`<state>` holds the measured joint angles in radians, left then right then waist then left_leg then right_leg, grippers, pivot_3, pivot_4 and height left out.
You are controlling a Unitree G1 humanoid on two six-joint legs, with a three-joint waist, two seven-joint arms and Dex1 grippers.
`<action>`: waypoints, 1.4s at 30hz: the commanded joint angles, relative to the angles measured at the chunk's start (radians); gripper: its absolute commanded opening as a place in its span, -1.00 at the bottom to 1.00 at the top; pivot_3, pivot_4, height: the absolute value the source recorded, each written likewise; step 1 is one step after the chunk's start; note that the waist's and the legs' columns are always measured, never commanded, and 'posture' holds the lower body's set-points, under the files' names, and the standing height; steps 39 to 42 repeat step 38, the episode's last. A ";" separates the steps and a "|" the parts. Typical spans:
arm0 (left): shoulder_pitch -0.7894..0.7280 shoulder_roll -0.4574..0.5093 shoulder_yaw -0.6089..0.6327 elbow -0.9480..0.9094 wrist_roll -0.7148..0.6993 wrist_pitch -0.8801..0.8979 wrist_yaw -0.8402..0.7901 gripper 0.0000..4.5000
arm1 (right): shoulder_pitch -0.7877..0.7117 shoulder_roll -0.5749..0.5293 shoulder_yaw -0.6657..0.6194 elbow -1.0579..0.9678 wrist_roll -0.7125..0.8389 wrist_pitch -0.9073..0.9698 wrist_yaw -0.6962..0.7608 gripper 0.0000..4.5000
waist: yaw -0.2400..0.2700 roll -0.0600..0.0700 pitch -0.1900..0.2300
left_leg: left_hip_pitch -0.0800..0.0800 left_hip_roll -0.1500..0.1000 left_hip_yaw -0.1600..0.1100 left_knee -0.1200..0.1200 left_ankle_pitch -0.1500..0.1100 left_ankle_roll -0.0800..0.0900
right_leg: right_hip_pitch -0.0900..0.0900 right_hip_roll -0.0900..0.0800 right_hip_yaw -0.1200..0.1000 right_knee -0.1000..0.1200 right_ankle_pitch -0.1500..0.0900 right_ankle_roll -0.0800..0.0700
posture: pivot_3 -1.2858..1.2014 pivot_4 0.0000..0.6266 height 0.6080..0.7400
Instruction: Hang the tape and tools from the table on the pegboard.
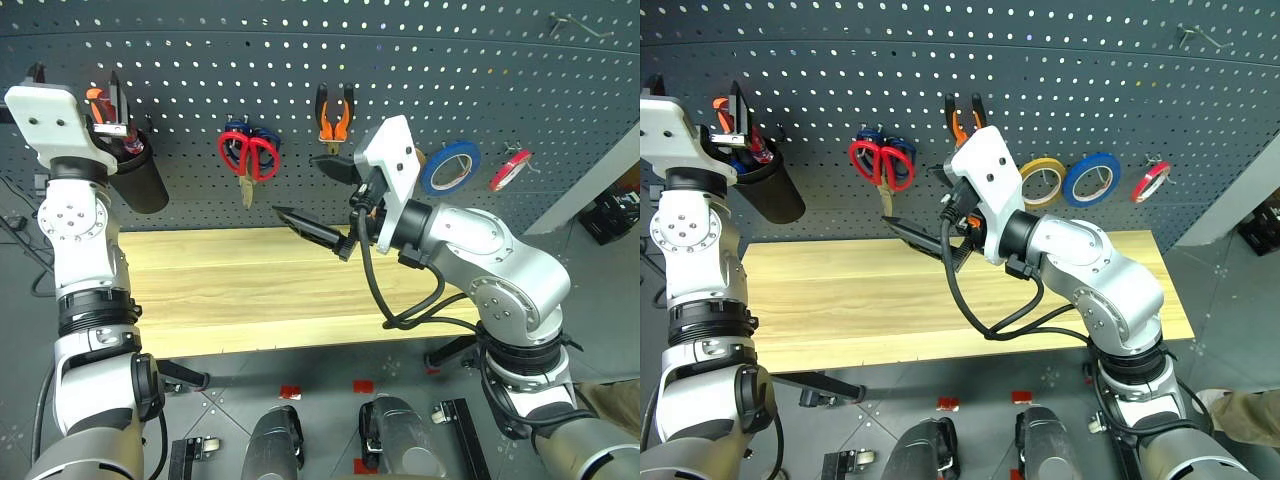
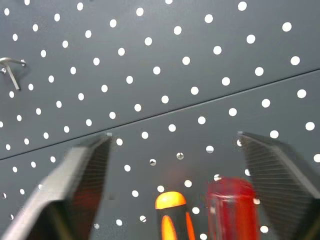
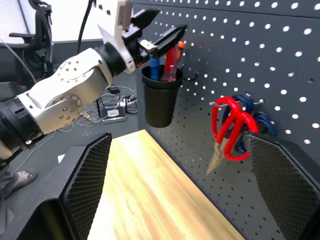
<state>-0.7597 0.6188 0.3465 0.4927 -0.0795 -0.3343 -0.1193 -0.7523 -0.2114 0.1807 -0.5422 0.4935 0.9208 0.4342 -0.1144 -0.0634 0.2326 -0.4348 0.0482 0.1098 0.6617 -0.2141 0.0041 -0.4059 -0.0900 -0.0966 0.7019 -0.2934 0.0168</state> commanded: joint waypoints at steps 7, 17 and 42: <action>0.219 -0.026 -0.040 -0.489 -0.081 0.212 -0.091 0.94 | 0.031 -0.010 -0.019 -0.028 0.008 -0.049 0.003 1.00 | -0.002 0.003 -0.007 | 0.000 0.000 0.000 0.000 0.000 0.000 | 0.000 0.000 0.001 0.000 0.000 0.000 | -0.13 -0.53 1.00; 0.566 -0.080 0.008 -0.807 -0.185 0.593 -0.077 0.94 | 0.136 -0.057 0.013 -0.036 -0.009 -0.111 0.044 1.00 | 0.002 0.008 -0.026 | 0.002 0.001 -0.001 0.000 0.000 0.000 | 0.001 0.001 0.002 0.003 0.000 -0.001 | -0.11 -0.55 1.00; 0.790 -0.223 0.084 -0.685 -0.082 0.670 0.069 0.94 | 0.505 -0.031 -0.077 0.585 -0.439 -0.814 -0.227 1.00 | 0.027 0.008 -0.068 | 0.004 0.000 -0.001 0.000 0.002 0.002 | 0.001 0.001 0.003 0.005 0.002 -0.003 | -0.08 -0.68 1.00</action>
